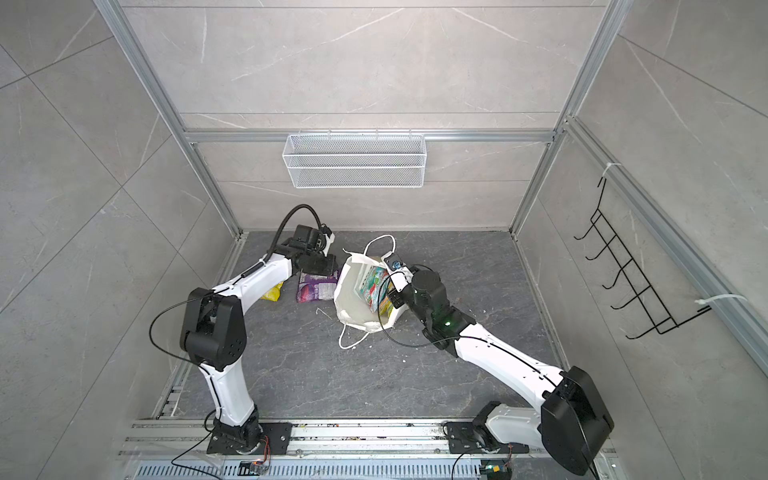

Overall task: Take the snacks out of the paper bag
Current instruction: 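Carry the purple packet beside the yellow packet and lower it with the left gripper, then open the left gripper to release the purple packet on the table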

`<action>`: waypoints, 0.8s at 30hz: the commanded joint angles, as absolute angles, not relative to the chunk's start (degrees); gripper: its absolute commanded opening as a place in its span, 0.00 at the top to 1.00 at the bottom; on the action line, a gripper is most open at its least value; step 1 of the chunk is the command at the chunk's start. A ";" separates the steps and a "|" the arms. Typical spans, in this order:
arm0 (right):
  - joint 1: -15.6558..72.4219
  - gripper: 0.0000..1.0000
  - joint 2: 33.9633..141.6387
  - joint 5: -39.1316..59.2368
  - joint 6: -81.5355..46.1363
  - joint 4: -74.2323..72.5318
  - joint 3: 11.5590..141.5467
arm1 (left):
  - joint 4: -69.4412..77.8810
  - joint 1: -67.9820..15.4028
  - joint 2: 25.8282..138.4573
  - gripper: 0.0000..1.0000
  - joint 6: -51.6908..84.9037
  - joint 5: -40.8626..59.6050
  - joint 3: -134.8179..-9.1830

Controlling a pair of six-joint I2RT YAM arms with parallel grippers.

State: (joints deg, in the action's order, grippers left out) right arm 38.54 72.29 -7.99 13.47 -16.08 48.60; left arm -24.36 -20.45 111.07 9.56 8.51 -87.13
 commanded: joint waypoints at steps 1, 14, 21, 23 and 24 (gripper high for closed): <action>38.39 1.00 71.72 -8.98 12.15 -16.50 49.47 | -20.53 -21.46 113.81 0.84 14.87 7.26 -87.91; 38.32 1.00 71.19 -9.84 12.75 -16.00 49.59 | -21.00 -23.37 120.70 0.85 16.36 3.87 -88.59; 38.32 1.00 71.86 -9.78 12.83 -16.19 50.02 | -21.78 -23.03 121.51 0.85 15.65 1.88 -88.27; 38.32 1.00 71.81 -9.75 12.92 -16.22 50.03 | -21.79 -22.77 121.43 0.85 15.16 1.48 -88.07; 38.26 1.00 71.81 -9.79 13.00 -16.34 49.96 | -22.06 -22.63 121.38 0.85 14.84 1.24 -88.11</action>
State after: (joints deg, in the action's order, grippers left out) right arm 38.54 72.29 -8.82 13.47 -16.05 48.60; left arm -21.45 -23.20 121.75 15.42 2.98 -87.18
